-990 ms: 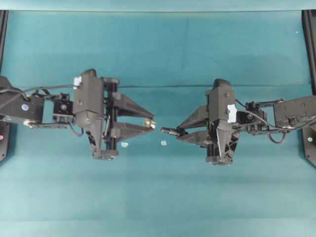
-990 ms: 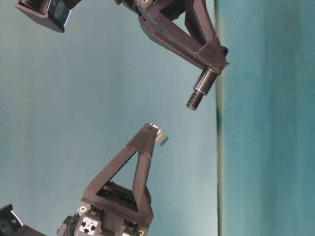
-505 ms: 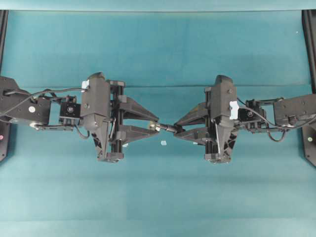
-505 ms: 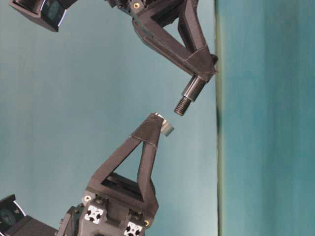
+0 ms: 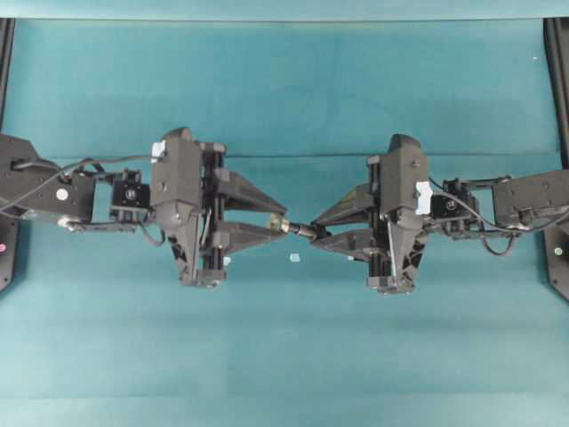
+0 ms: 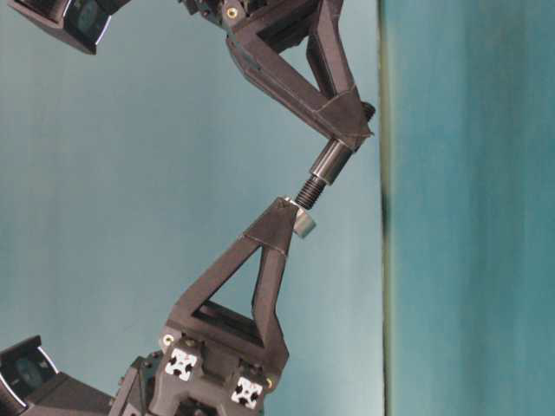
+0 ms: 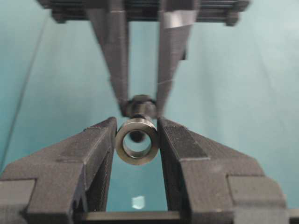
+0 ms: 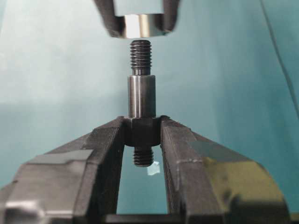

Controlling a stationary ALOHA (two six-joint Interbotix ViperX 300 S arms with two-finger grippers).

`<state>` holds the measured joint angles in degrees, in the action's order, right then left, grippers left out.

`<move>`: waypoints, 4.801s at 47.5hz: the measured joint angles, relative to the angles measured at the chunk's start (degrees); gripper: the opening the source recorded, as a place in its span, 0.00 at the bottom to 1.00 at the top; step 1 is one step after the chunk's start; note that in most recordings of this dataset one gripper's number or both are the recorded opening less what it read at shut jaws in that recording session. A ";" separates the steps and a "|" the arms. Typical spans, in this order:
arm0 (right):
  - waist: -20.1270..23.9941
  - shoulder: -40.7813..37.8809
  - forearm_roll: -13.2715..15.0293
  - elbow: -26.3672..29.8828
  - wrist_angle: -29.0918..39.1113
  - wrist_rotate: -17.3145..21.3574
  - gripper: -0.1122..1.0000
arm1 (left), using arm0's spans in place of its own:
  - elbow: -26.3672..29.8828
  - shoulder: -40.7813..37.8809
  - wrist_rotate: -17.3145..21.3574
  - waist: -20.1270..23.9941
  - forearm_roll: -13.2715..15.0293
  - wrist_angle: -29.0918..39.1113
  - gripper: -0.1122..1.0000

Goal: Insert the washer onto the shaft with both hands.
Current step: 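Bring the washer toward the shaft tip, aligning hole with thread, then push the washer with the left gripper down onto the shaft, then open the left gripper and pull it back from the shaft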

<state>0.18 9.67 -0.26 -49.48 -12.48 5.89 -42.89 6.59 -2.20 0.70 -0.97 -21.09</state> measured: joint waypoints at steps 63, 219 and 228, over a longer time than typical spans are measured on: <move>-0.62 0.00 0.00 0.00 -1.14 0.00 0.11 | 0.62 -0.88 0.00 -0.62 0.00 -0.09 0.41; -0.26 -0.97 -0.35 1.14 1.05 0.00 0.10 | 5.71 -7.91 -2.46 -1.32 -0.09 0.44 0.69; -0.26 -0.97 -0.26 1.14 1.05 0.00 0.10 | 5.71 -7.91 -2.46 -1.32 -0.09 0.44 0.69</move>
<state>-0.09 8.70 -0.53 -48.34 -11.43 5.89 -37.18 -1.32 -4.66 -0.62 -1.05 -20.65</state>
